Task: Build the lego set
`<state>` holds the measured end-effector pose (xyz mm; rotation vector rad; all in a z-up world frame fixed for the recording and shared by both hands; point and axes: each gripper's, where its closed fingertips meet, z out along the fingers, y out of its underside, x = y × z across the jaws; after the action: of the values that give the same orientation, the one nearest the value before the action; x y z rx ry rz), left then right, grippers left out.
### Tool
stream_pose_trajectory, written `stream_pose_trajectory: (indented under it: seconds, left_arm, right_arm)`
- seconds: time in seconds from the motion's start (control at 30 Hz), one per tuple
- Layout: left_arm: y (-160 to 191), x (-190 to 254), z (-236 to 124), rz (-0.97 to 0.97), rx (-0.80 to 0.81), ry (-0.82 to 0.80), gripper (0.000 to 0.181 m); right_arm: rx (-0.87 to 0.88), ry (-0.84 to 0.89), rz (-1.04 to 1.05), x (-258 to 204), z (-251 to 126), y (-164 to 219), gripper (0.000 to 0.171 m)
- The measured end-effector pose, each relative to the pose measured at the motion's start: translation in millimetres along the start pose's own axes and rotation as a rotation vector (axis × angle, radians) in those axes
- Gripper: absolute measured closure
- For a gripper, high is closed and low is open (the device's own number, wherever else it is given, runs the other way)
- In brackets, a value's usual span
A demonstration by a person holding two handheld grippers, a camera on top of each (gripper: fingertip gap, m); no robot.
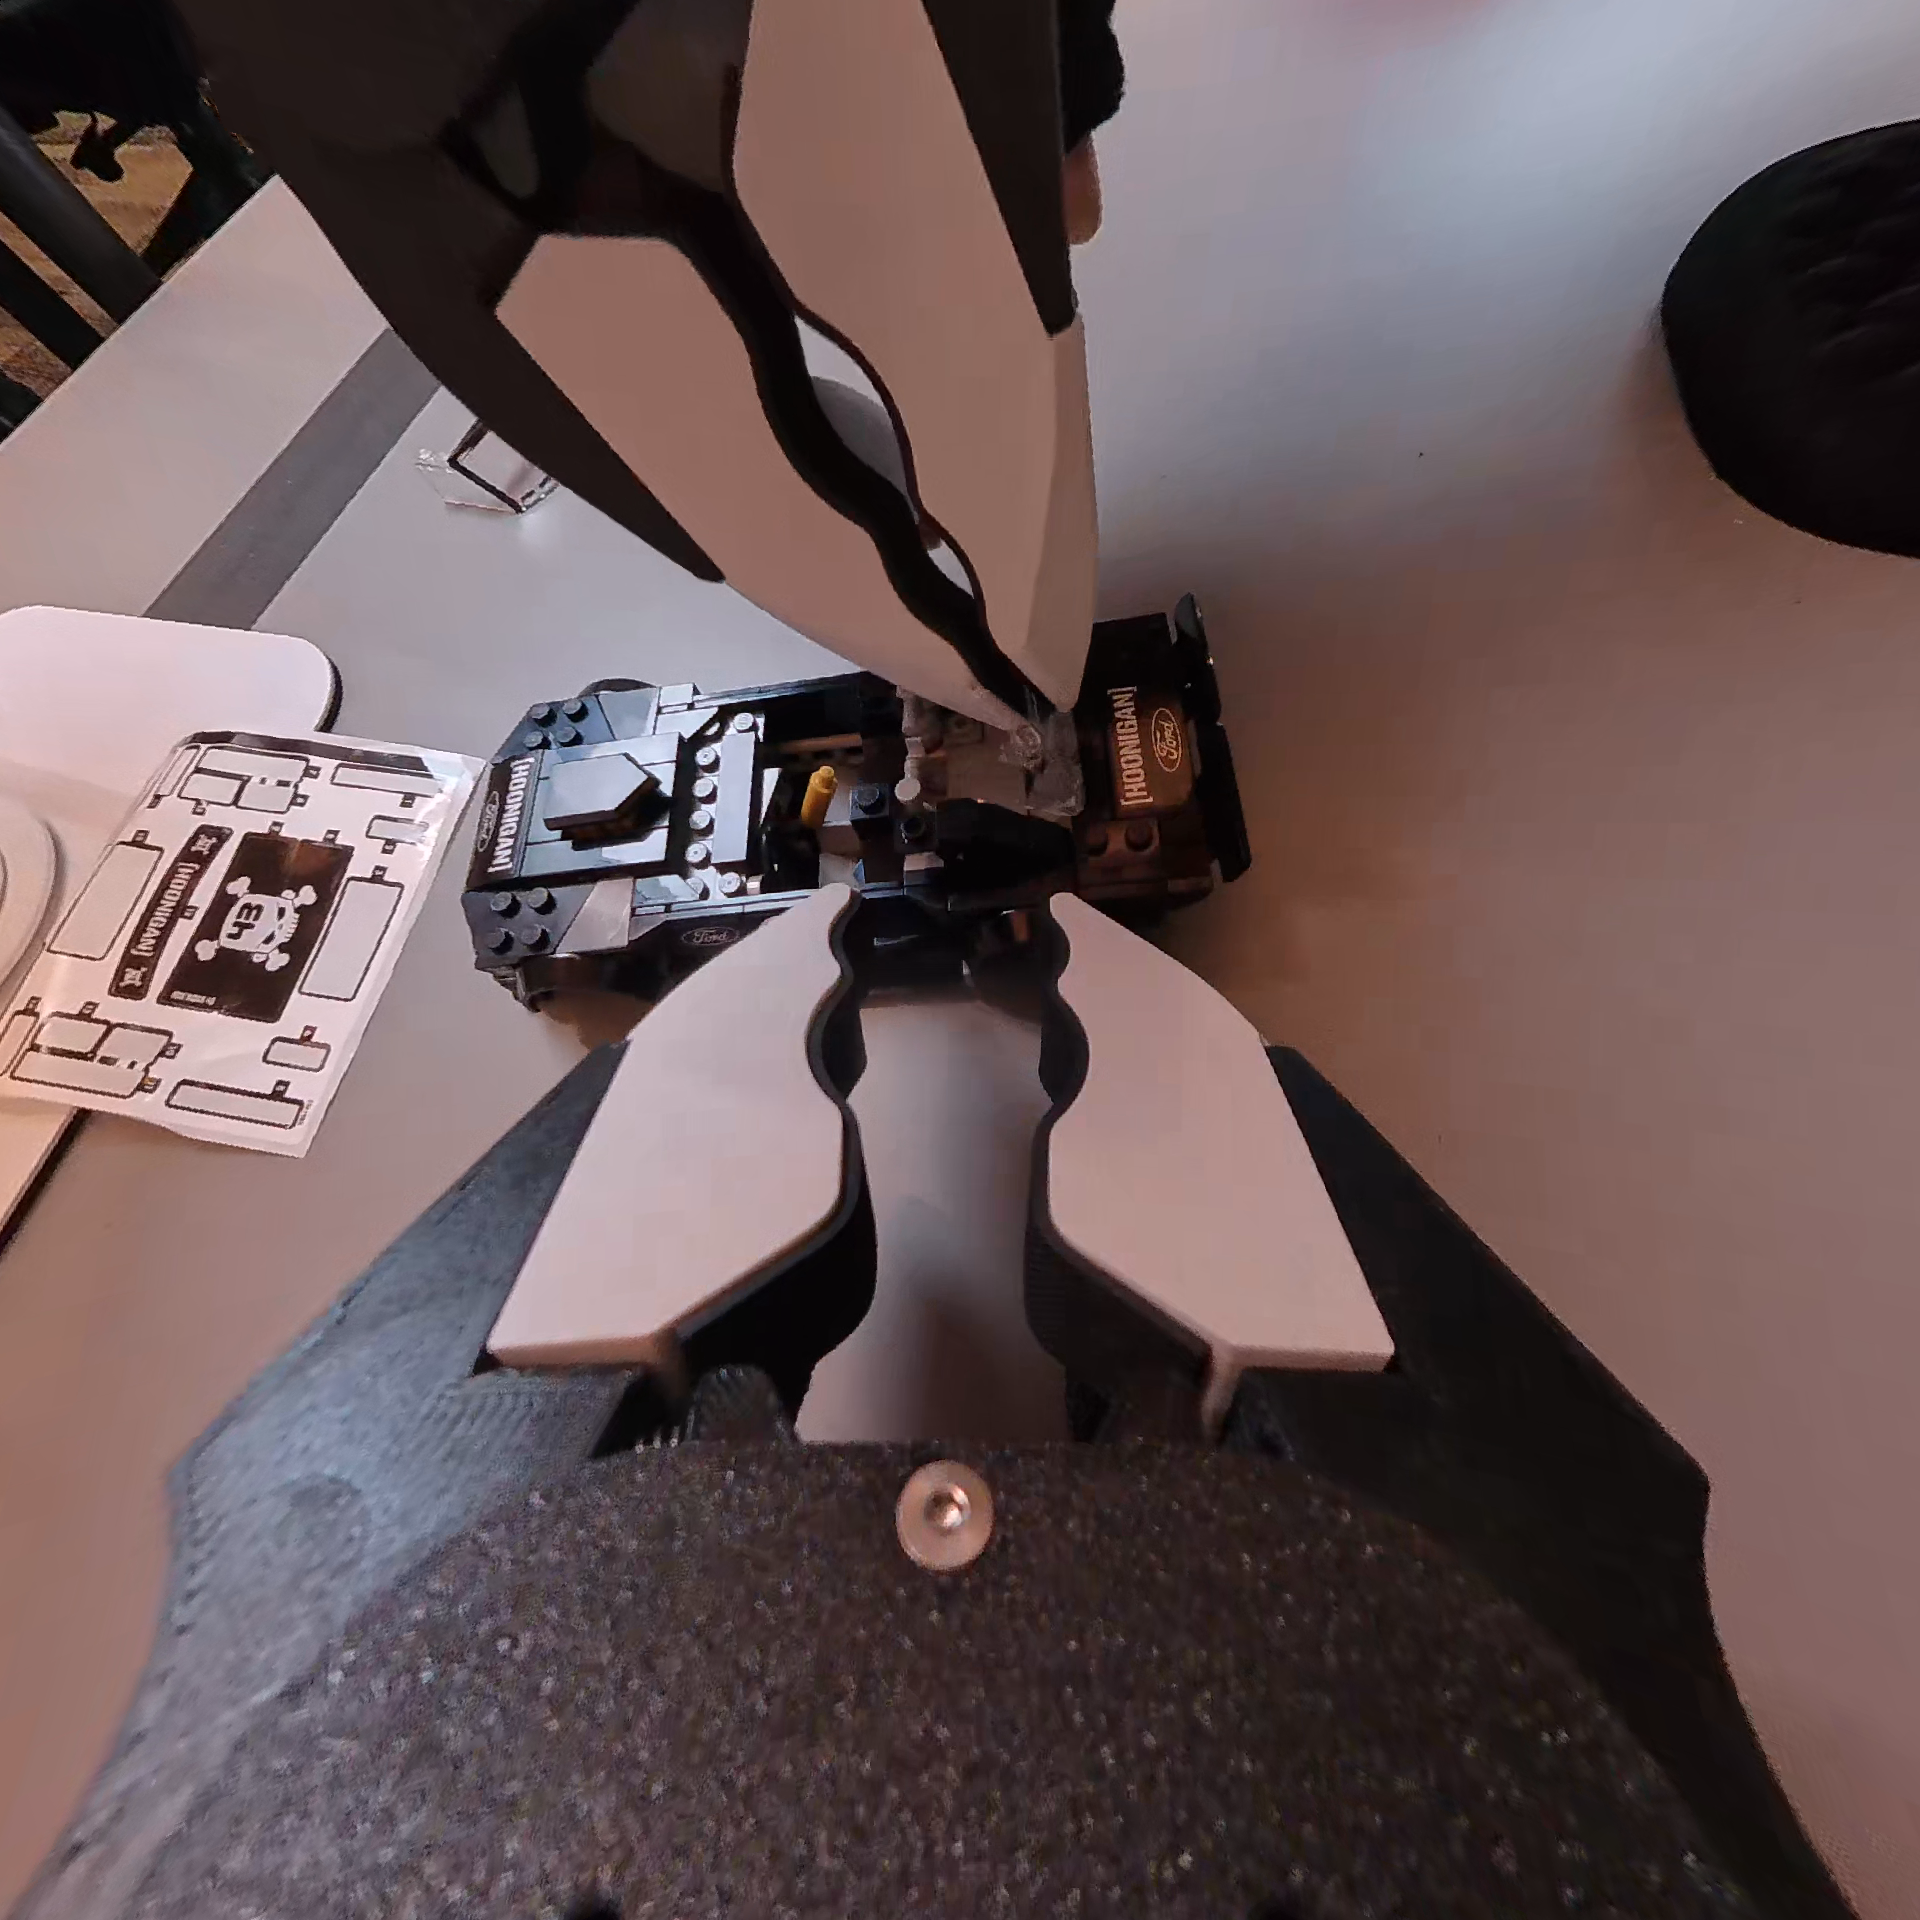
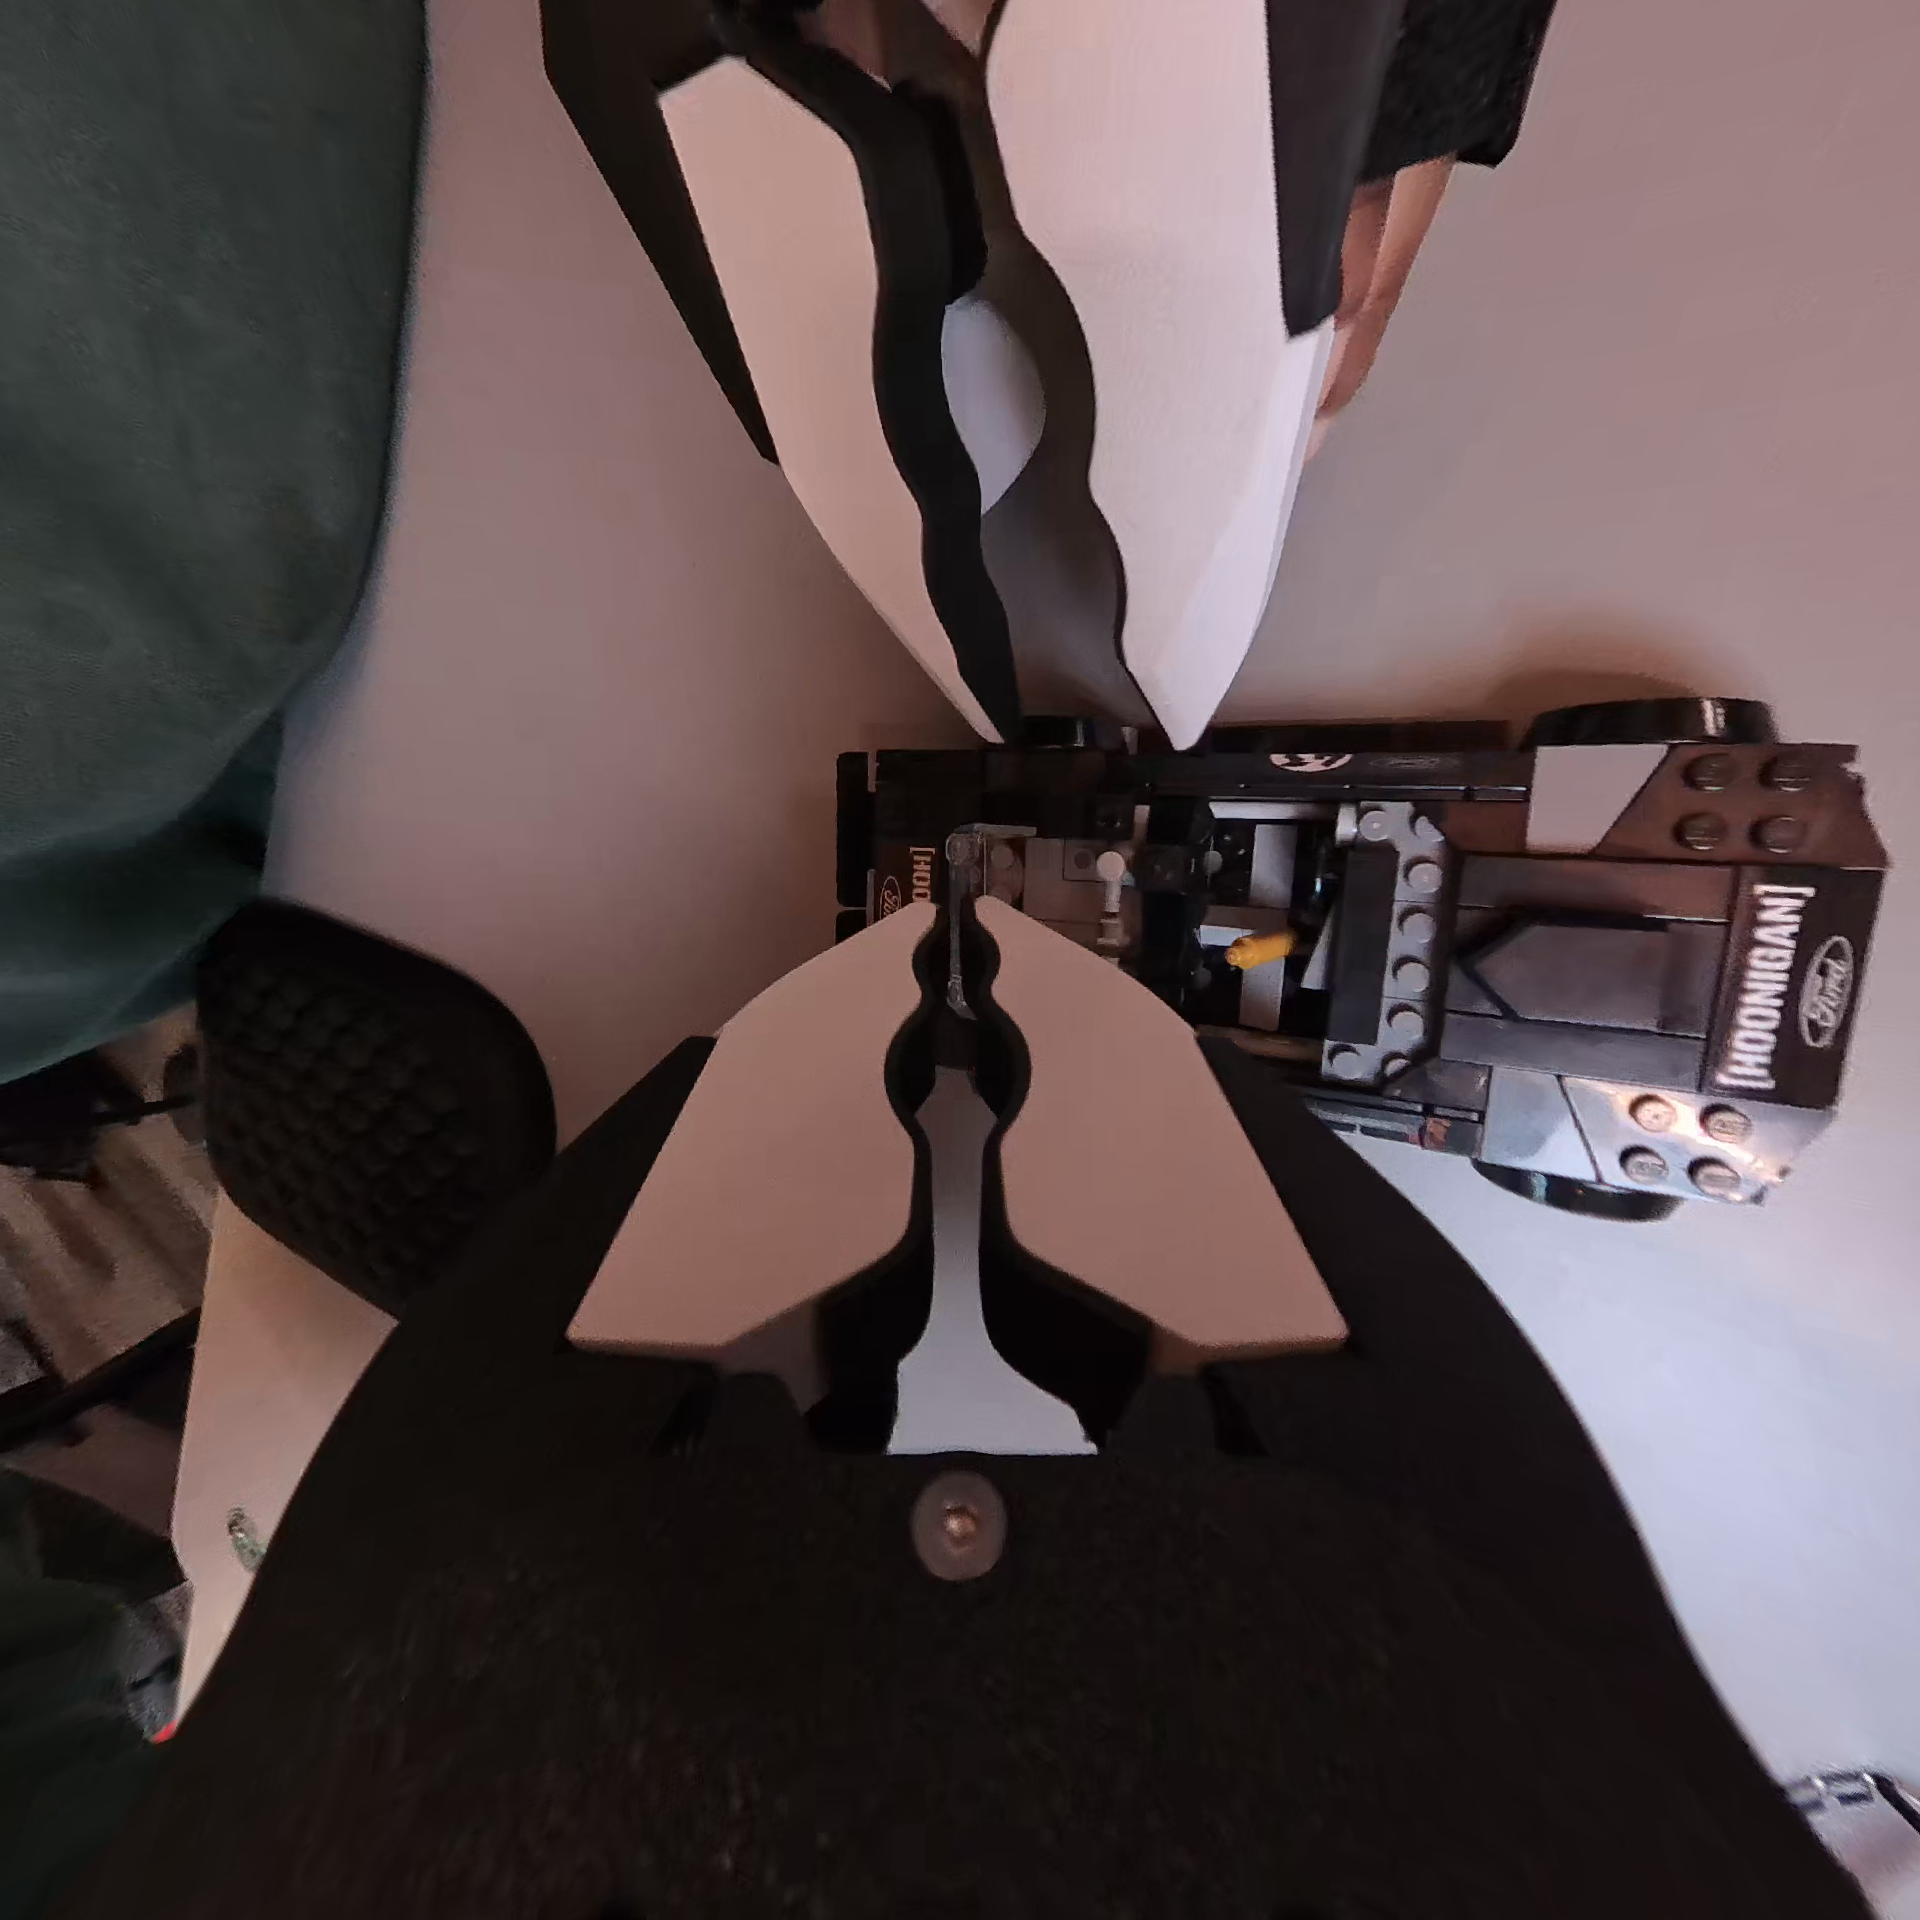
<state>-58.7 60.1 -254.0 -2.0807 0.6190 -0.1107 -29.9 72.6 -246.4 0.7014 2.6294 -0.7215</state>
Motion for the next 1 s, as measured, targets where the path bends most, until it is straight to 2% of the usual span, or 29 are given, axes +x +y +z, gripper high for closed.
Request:
stream_pose_trajectory:
  seconds: [0.47, 0.77, 0.9, 1.0]
  left_arm:
    - [-2, 1, -1, -0.013, 0.016, 0.013, 0.152]
    - [-17, -2, 0, -0.022, 0.076, 0.020, 0.153]
    - [-18, 2, 7, 0.019, 0.027, 0.092, 0.158]
    - [-17, 2, 10, 0.047, 0.008, 0.121, 0.162]
  right_arm:
    - [0.046, 0.059, 0.037, 8, 3, -1, 0.167]
    - [0.019, 0.084, 0.190, 7, 4, 0, 0.167]
    - [0.036, 0.138, 0.237, 8, 4, -1, 0.167]
    - [0.095, 0.227, 0.247, 11, 2, -2, 0.160]
